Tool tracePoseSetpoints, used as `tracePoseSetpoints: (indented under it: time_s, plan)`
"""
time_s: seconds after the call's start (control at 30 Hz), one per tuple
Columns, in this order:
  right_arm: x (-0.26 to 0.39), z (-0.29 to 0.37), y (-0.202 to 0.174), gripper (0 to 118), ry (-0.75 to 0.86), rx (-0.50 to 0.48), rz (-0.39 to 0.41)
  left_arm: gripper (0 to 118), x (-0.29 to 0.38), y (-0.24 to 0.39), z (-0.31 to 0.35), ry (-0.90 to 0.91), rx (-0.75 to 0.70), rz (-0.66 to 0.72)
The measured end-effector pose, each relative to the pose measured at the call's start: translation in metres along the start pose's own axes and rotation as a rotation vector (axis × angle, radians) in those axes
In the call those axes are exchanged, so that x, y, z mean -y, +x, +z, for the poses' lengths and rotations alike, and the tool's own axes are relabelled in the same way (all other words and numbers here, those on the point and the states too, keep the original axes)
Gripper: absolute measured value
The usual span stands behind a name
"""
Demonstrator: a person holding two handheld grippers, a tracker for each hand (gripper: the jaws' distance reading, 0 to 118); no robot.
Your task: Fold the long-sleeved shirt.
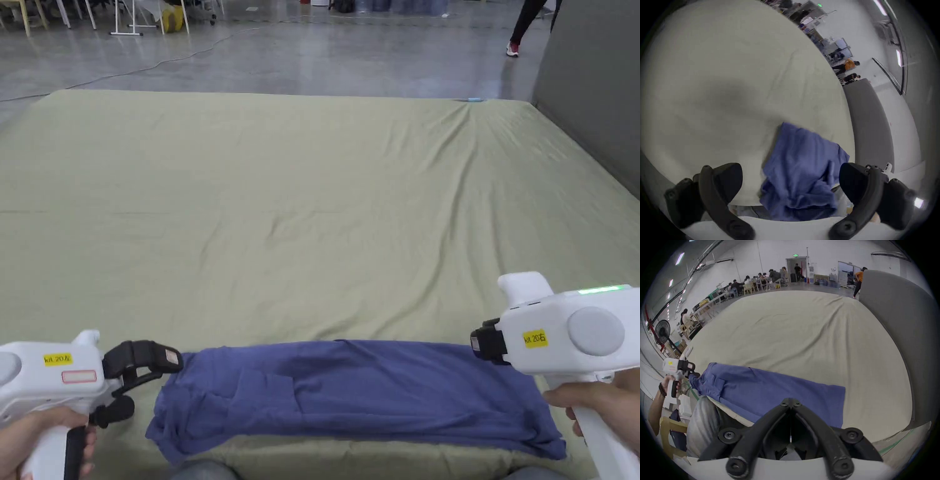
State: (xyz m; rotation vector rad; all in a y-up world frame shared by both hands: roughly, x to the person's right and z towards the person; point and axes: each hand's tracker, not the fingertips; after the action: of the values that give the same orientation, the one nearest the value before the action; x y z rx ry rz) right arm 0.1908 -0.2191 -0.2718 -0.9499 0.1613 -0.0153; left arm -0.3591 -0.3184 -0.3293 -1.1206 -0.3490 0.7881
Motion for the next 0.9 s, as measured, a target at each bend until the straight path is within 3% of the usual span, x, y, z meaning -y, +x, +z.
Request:
tracePoseSetpoints:
  time_s: [0.3, 0.43, 0.5, 0.53, 0.57, 0.9]
  plan:
    - [0.003, -0.015, -0.002, 0, -0.037, -0.003, -0.003, 115, 0.006, 0.003, -0.05, -0.139, 0.342, 0.055]
    - [0.004, -0.016, 0.0, 0, -0.04, -0.008, -0.006, 114, 0.002, 0.027, -0.062, -0.13, 0.25, -0.061]
    - [0.004, -0.018, 0.003, 0, -0.045, -0.009, -0.009, 108, 0.001, 0.031, -0.055, -0.142, 0.244, -0.083]
    - [0.004, -0.019, 0.005, 0, -0.049, -0.003, -0.011, 83, 0.002, 0.034, -0.05, -0.122, 0.182, -0.14]
    - [0.004, -0.02, 0.006, 0, -0.053, 0.006, -0.012, 14, 0.004, 0.036, -0.05, -0.092, 0.112, -0.179]
    - [0.007, -0.017, 0.009, 0, -0.051, 0.011, -0.024, 14, -0.011, 0.037, -0.019, -0.039, 0.098, -0.237]
